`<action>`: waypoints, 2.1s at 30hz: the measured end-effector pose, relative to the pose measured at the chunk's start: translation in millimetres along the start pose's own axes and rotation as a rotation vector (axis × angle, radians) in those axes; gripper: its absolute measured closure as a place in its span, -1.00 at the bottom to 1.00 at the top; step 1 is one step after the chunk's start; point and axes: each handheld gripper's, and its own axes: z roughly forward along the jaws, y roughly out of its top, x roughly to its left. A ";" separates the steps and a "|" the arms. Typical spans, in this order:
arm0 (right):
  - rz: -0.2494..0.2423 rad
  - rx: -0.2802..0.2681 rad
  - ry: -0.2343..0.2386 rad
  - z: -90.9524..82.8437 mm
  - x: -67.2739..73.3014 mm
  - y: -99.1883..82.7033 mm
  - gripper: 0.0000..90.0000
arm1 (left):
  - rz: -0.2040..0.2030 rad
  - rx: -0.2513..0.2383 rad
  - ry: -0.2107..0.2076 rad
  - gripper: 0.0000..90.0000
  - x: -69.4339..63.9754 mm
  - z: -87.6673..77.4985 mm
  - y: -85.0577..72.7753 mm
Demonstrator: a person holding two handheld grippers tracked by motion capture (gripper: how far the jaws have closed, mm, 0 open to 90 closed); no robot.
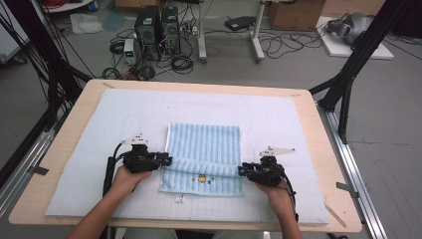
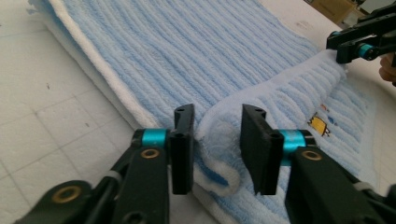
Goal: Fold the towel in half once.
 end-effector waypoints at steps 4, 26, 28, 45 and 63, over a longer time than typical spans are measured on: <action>-0.030 -0.011 -0.015 -1.1 3.4 0.8 0.83 | 0.026 -0.015 0.018 0.84 -5.0 -1.4 -1.9; -0.090 -0.071 0.030 -30.3 28.8 -15.1 0.83 | 0.086 -0.069 -0.079 0.84 -33.2 -40.4 -23.8; -0.101 -0.057 0.022 -31.1 30.1 -16.9 0.83 | 0.087 -0.059 -0.080 0.91 -33.1 -43.4 -27.0; -0.136 -0.022 0.056 -29.6 34.5 -20.9 0.83 | 0.015 -0.094 -0.060 0.24 -32.2 -41.2 -26.1; -0.119 0.031 0.034 -6.3 33.5 -17.4 0.46 | 0.079 0.105 -0.015 0.56 -46.5 -21.4 -31.5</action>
